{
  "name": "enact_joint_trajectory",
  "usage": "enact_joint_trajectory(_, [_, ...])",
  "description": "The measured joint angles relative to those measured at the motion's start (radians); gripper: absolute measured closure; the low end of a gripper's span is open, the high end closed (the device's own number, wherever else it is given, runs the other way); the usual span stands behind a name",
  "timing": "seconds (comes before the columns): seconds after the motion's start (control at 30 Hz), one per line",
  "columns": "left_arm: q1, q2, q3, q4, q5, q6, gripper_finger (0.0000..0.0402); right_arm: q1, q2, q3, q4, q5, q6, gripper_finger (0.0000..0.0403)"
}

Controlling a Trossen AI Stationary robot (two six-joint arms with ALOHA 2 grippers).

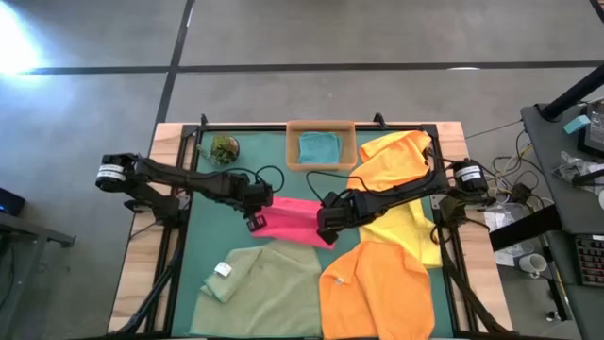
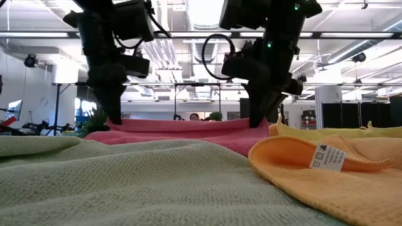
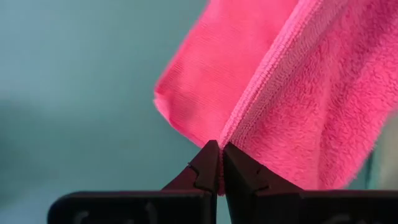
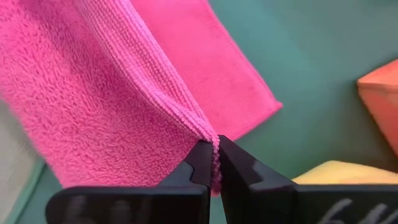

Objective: Fold microfiber towels
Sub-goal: Fold the pink microfiber towel

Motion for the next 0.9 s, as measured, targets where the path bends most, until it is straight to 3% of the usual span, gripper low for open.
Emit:
enact_joint_trajectory(0.2, [0.01, 0.0, -0.001, -0.009, -0.001, 0.05, 0.0387, -0.009, 0.0, -0.014, 0.048, -0.003, -0.03, 0.0394])
enact_joint_trajectory(0.53, [0.023, 0.0, -0.002, -0.004, -0.059, 0.086, 0.0285, -0.023, 0.0, -0.014, 0.055, 0.04, -0.006, 0.039])
enact_joint_trajectory(0.77, [0.06, -0.012, 0.023, -0.043, -0.072, 0.086, 0.0229, -0.069, -0.005, -0.014, 0.053, 0.029, 0.02, 0.0337])
enact_joint_trajectory(0.9, [0.062, -0.019, 0.043, -0.075, 0.029, 0.117, 0.0222, -0.099, -0.02, -0.014, 0.018, -0.006, 0.018, 0.03])
